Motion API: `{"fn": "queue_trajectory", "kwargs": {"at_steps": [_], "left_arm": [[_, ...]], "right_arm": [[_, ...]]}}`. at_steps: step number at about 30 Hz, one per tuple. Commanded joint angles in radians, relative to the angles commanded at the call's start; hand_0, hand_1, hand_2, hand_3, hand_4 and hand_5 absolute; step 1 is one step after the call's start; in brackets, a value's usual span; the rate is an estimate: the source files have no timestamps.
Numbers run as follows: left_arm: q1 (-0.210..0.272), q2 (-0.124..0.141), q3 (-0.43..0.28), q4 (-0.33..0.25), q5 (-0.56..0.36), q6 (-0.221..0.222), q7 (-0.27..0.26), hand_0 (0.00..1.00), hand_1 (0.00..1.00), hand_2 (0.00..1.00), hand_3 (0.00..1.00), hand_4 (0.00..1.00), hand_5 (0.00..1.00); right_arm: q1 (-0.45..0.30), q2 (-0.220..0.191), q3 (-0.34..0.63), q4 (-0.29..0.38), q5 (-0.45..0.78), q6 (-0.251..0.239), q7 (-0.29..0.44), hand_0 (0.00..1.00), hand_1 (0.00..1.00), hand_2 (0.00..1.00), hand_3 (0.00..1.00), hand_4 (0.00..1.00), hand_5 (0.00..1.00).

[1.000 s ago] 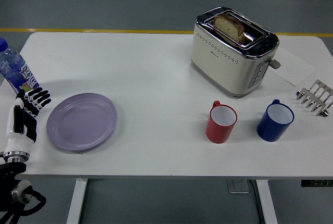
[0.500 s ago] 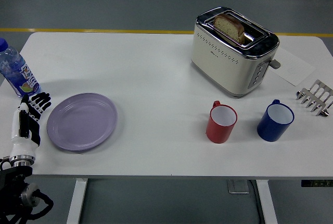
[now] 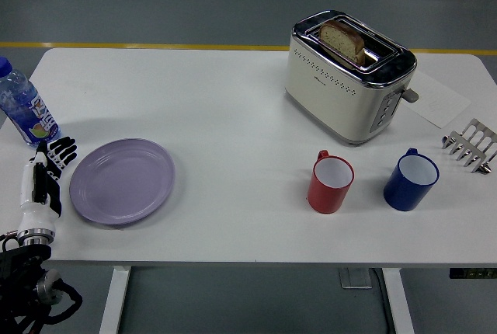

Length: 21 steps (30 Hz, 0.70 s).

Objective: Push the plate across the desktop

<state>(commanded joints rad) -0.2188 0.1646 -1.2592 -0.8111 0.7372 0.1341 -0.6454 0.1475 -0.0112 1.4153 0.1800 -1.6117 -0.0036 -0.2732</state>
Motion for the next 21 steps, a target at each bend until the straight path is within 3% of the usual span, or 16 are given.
{"fn": "queue_trajectory", "kwargs": {"at_steps": [7, 21], "left_arm": [[-0.024, -0.021, -0.008, 0.012, 0.009, -0.001, 0.0, 0.741, 0.742, 0.705, 0.619, 0.497, 0.998], [-0.028, -0.025, -0.014, 0.023, 0.006, 0.0, 0.0, 0.739, 0.741, 0.704, 0.619, 0.495, 0.998]], "right_arm": [[0.005, 0.007, -0.009, 0.0, -0.005, 0.005, 0.0, 0.647, 0.631, 0.668, 0.593, 0.41, 0.205], [0.012, 0.011, -0.012, 0.0, -0.007, 0.008, 0.0, 0.646, 0.629, 0.664, 0.593, 0.406, 0.207]]}}
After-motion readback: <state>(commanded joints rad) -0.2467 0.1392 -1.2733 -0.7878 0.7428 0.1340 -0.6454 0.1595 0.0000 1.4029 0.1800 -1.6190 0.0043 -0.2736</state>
